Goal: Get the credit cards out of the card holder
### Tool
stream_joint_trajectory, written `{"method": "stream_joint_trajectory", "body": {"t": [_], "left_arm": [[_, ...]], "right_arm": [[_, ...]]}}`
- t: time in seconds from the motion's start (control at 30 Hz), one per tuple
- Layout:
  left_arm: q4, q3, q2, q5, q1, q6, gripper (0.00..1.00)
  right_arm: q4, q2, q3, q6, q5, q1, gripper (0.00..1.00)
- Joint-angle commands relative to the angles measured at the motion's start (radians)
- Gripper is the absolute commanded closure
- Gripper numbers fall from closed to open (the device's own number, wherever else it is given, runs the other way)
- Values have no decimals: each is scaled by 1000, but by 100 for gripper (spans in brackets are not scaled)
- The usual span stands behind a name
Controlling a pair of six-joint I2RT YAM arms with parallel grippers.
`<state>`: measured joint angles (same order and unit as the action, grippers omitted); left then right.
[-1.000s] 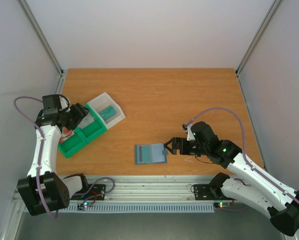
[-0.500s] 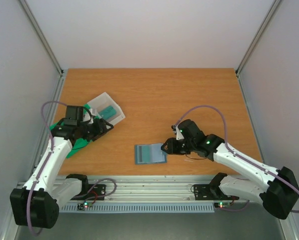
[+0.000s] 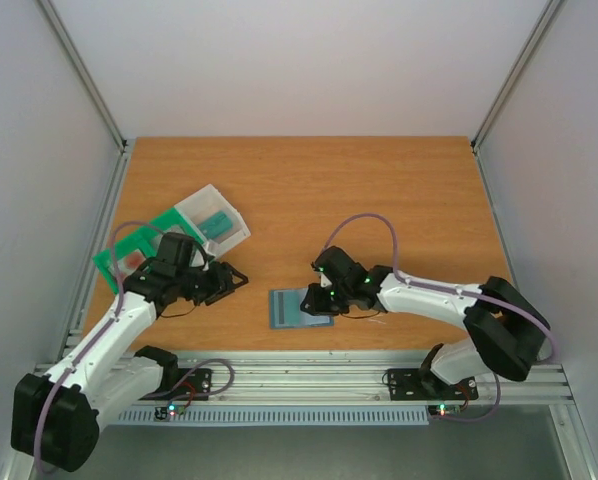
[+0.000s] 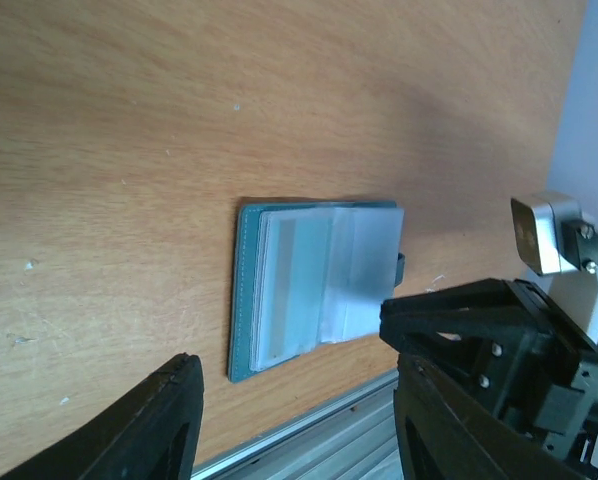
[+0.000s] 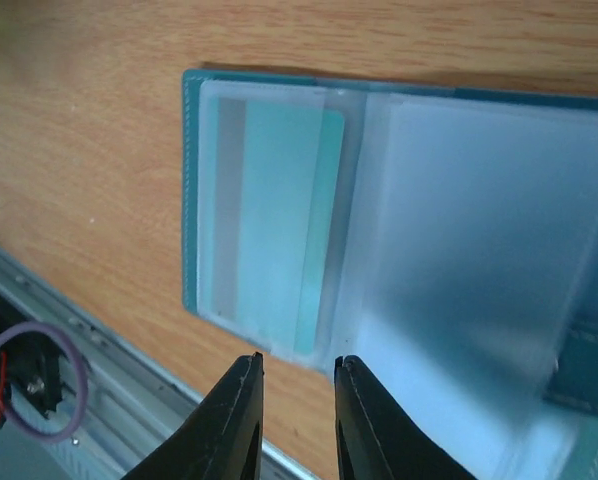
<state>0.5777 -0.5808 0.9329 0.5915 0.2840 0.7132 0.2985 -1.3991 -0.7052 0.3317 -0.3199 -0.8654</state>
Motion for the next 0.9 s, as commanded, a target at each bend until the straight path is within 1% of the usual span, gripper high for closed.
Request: {"method": "stream_joint_trajectory", "body": {"t": [0.0, 0.2, 0.37, 0.5, 0.57, 0.67, 0.87], "left_arm": [[-112, 36, -14, -3, 39, 53, 47], [-268, 113, -1, 28, 81, 155, 47], [-374, 151, 34, 36, 108, 213, 48], [-438, 179, 52, 15, 130, 258, 49], [-502, 205, 67, 0, 155, 294, 49], [-638, 235, 122, -8, 197, 359, 49], [-747, 213, 256, -34, 264, 381, 46]], "right_arm": [[-80, -77, -46, 13, 12, -9, 78], [-119, -163, -73, 15, 4, -8, 79], [-132, -227, -86, 10, 9, -9, 82], [-118, -246, -72, 3, 54, -10, 87], [-117, -248, -56, -2, 84, -10, 90], [-136, -252, -23, 4, 103, -10, 95], [-180, -241, 24, 21, 114, -11, 99]]}}
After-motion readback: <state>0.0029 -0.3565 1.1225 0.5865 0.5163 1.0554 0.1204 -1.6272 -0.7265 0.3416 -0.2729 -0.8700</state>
